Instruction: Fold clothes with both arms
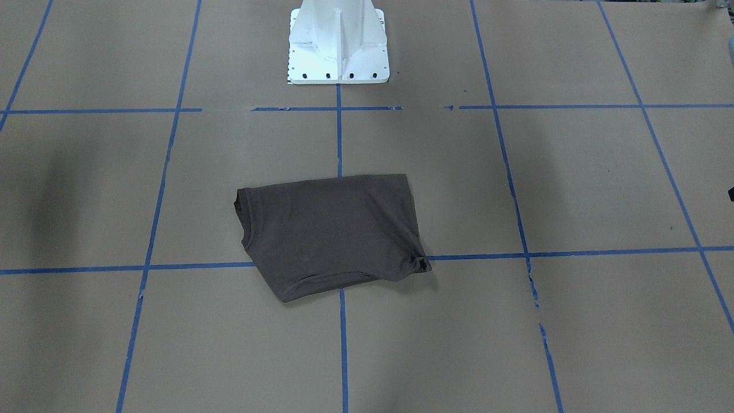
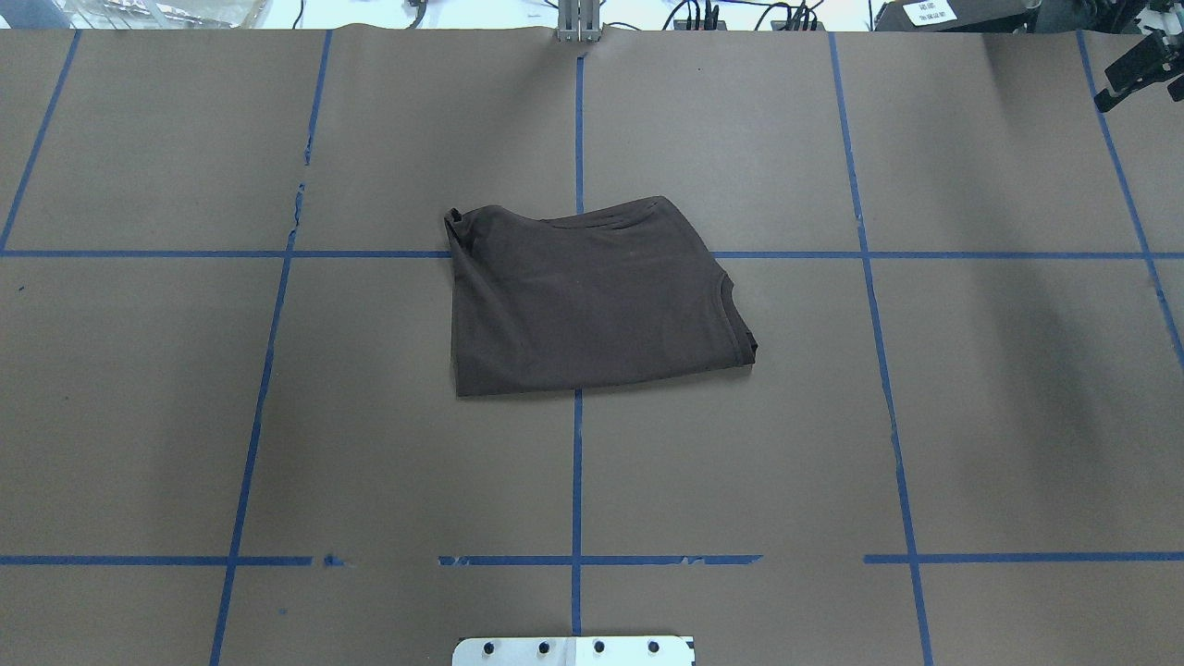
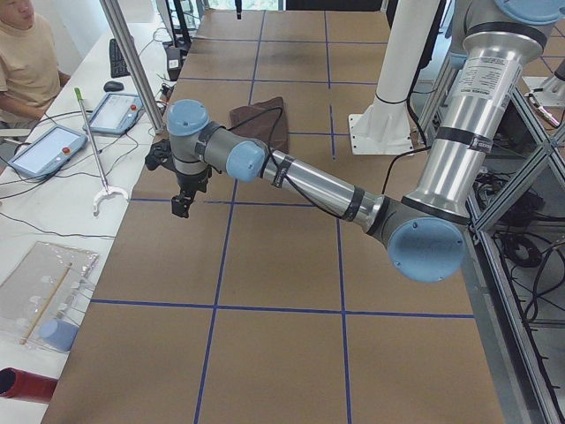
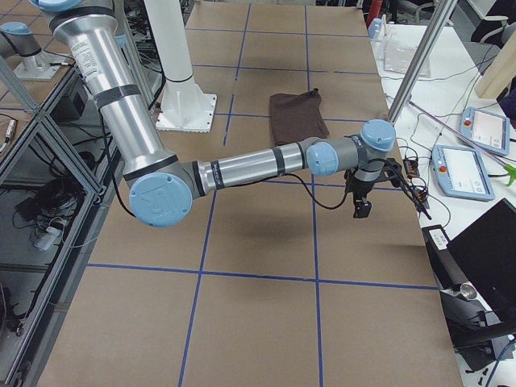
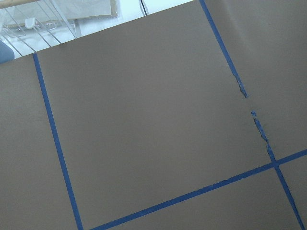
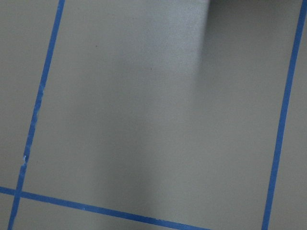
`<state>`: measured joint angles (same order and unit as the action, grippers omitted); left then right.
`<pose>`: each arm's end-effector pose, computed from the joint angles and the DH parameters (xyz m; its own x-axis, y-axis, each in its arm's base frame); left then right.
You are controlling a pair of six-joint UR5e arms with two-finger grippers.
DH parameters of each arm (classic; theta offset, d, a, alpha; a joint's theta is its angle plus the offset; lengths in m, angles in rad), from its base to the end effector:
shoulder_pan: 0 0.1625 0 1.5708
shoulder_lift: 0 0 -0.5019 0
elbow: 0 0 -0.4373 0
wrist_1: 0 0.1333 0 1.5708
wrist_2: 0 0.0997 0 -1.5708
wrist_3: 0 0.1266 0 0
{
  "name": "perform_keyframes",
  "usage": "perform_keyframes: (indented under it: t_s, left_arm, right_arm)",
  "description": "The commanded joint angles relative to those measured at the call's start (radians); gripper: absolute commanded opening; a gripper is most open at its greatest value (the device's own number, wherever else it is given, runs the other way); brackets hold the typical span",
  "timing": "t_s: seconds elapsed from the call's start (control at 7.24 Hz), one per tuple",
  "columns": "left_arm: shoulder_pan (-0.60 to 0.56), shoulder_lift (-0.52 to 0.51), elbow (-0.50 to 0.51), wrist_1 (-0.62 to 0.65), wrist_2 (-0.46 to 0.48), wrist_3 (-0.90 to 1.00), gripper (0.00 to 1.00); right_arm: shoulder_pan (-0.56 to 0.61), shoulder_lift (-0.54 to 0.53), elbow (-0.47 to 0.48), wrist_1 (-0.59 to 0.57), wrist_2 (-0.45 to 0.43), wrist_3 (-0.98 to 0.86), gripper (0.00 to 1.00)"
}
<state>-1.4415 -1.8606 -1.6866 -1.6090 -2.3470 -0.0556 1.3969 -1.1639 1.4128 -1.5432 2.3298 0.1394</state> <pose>0.0427 -0.6742 0.5097 0.6743 0.3399 -0.6556 -0.0791 0.9159 0.3936 -0.0832 -0.7402 0.5768 0.6986 -0.1759 0.6936 0.0701 0.9815 0.1783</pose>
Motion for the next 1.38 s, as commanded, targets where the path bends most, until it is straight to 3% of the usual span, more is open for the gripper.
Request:
perform_keyframes:
  t_s: [0.0,0.83,1.24]
  left_arm:
    - [0.036,-0.002,0.004,-0.006,0.0,0.0,1.0]
    - [0.053,0.011,0.008,-0.031,-0.008,0.0,1.0]
    - [0.053,0.035,0.01,-0.031,-0.009,0.002,1.0]
  right_arm:
    - [-0.001,0.001,0.0,0.0,0.0,0.0,1.0]
    - [-0.001,0.0,-0.023,-0.023,0.006,-0.001,1.0]
    - [-0.006,0.023,-0.023,-0.11,0.008,-0.007,1.0]
